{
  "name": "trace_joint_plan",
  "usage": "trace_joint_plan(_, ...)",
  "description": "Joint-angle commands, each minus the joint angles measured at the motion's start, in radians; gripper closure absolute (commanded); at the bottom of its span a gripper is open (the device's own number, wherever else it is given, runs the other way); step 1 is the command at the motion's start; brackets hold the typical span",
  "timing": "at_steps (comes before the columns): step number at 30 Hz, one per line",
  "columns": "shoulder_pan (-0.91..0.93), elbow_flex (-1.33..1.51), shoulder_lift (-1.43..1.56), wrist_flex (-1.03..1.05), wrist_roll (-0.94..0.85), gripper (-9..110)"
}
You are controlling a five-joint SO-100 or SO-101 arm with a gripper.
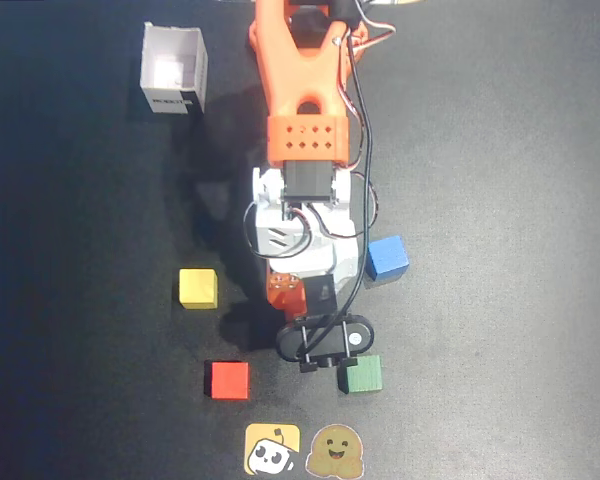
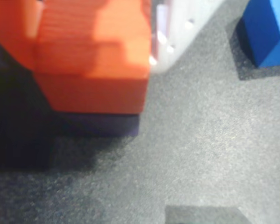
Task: Put the orange cube on top of the purple cube.
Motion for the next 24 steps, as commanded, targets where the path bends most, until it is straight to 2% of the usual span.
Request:
trace_joint_plan(1, -0.005, -0.040, 0.005, -0.012, 0.011, 93)
trace_joint_plan(10, -0.002, -0.040, 0.006, -0.011, 0.015, 89)
trace_joint_plan(11, -0.002, -0.040, 0.008, -0.011, 0.015, 85)
trace_joint_plan(16, -0.002, -0.040, 0.011, -0.009, 0.021, 84)
trace_joint_plan(18, -0.003, -0.040, 0.011, -0.011, 0.021, 80)
trace_joint_plan(24, -0.002, -0.043, 0.015, -0.009, 0.023, 80)
